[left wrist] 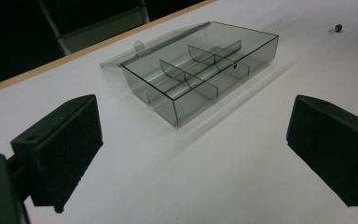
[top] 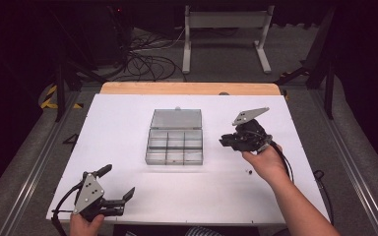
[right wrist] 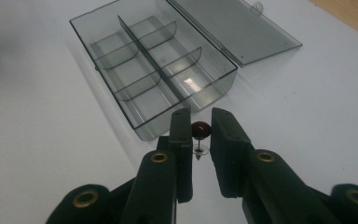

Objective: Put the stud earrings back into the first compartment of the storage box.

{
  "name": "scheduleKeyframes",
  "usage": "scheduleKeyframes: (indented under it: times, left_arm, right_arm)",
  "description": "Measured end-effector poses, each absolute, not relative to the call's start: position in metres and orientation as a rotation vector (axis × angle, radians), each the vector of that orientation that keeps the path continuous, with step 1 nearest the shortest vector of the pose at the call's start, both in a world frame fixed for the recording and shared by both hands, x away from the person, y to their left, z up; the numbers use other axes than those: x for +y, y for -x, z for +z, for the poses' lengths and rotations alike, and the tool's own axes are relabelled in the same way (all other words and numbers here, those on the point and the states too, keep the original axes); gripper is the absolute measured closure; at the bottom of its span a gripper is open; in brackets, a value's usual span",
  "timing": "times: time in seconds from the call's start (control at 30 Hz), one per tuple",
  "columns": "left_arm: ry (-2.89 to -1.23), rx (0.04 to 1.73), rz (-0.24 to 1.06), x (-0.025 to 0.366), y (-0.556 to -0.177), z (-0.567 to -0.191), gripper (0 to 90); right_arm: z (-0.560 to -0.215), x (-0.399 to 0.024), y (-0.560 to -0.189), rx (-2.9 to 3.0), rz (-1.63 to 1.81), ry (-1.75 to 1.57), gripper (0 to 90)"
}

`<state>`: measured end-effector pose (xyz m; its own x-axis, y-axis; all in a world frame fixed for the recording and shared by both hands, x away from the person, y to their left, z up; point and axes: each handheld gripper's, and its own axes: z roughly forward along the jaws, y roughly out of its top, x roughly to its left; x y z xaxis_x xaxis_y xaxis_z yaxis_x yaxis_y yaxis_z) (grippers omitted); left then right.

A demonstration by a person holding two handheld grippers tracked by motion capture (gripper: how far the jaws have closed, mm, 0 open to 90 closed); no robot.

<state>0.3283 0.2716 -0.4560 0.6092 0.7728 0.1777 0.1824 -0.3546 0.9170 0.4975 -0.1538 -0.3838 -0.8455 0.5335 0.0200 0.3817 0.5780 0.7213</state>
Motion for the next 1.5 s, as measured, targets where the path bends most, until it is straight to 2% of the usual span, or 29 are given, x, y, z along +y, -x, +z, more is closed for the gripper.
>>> scheduleKeyframes:
  times: [0.73, 1.5]
  left_arm:
    - [-1.856, 0.771, 0.753, 0.273, -0.328, -0.456, 3.9]
    - [-1.859, 0.77, 0.748, 0.273, -0.328, -0.456, 3.9]
  right_arm:
    - [-0.377, -0.093, -0.511, 2.646, 1.23, -0.682, 79.3]
    - [-0.397, -0.032, -0.524, 2.684, 1.26, -0.654, 79.2]
